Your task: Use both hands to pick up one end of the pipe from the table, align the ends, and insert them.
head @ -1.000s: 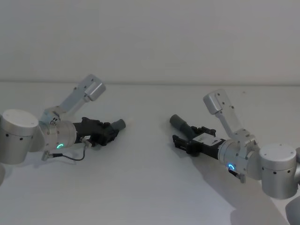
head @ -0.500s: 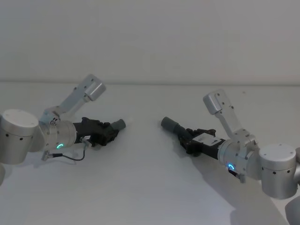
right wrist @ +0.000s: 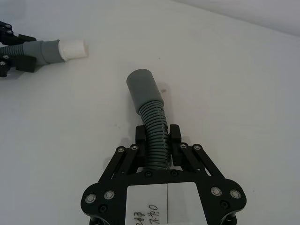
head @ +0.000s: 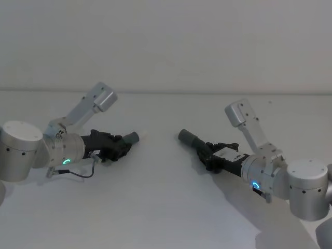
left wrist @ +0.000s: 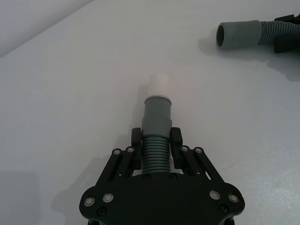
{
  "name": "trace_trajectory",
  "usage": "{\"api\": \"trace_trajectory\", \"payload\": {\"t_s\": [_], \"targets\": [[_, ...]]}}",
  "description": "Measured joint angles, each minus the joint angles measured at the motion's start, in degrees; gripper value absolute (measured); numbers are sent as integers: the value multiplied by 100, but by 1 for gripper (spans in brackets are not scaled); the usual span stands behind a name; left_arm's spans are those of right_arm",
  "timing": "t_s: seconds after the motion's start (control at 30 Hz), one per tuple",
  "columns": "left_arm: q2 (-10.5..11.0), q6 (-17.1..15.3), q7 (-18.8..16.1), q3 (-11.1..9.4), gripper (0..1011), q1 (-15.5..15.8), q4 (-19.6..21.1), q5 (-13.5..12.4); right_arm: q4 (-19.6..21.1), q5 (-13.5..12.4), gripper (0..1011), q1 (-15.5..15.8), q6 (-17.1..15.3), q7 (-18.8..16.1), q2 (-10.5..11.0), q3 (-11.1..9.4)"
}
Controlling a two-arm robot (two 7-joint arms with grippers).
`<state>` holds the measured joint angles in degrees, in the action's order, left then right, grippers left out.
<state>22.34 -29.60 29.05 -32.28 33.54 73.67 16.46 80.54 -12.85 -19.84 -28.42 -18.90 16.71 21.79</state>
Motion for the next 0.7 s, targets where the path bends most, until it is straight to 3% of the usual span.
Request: {"api": "trace_trajectory", "payload": {"t_s": [0.4, 0.7], "targets": [[73, 390, 80, -24, 352, 30, 173, -141, 261, -23, 289, 68, 479, -97, 88, -77], [263, 978, 316, -13, 352, 80, 384, -230, 531, -143, 289, 104, 1024, -405, 295, -139]]}}
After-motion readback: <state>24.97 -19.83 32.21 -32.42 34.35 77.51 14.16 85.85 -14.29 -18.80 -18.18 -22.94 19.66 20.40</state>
